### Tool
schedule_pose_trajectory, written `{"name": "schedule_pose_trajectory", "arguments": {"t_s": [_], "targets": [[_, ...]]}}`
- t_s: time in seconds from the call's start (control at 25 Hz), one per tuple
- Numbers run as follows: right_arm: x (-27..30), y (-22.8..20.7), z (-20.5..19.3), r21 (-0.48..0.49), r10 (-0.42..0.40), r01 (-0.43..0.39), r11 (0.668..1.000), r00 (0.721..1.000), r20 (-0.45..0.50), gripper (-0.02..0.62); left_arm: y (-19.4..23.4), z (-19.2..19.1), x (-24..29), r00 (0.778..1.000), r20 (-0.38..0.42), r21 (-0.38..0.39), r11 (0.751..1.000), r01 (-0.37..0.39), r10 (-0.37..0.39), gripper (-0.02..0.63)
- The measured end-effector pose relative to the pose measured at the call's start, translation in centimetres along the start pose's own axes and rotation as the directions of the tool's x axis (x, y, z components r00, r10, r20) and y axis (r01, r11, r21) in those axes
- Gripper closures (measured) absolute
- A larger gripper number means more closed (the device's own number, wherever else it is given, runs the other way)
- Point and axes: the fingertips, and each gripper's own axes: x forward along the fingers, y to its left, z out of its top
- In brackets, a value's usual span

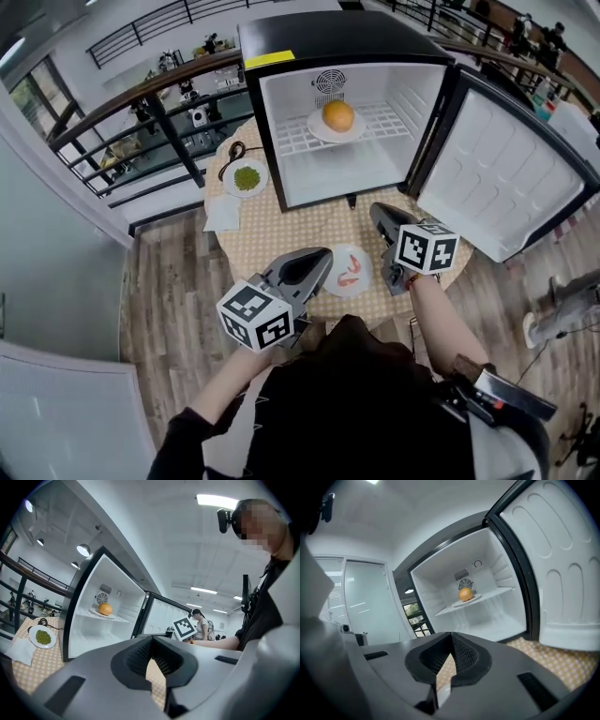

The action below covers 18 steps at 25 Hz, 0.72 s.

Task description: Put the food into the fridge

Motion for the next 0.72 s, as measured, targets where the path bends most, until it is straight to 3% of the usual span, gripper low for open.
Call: {"name": "schedule_pose_trajectory", "arguments": {"t_s": [0.24,0.44,0.72], "targets": [[-6.0,3.0,-4.4,0.049,0.025,-0.025,0.998,1.0,-0.003,0.58,-3.5,-1.3,-2.3,0.999,-0.01,-0.01,0.999,0.032,-0.032,0.591],[-9.4,4.2,-5.3,0.066,-0.005,0.002,0.998,0.999,0.038,0.58,-5.4,-3.0,-3.6,0.998,-0.025,-0.039,0.998,0.048,-0.049,0.591],[-11.5,5.0,-6.6,0.068,-0.017,0.016,0.998,1.0,0.014,0.58,-6.8,-3.6,-4.2,0.998,-0.042,-0.066,0.996,0.052,-0.055,0.592]]}}
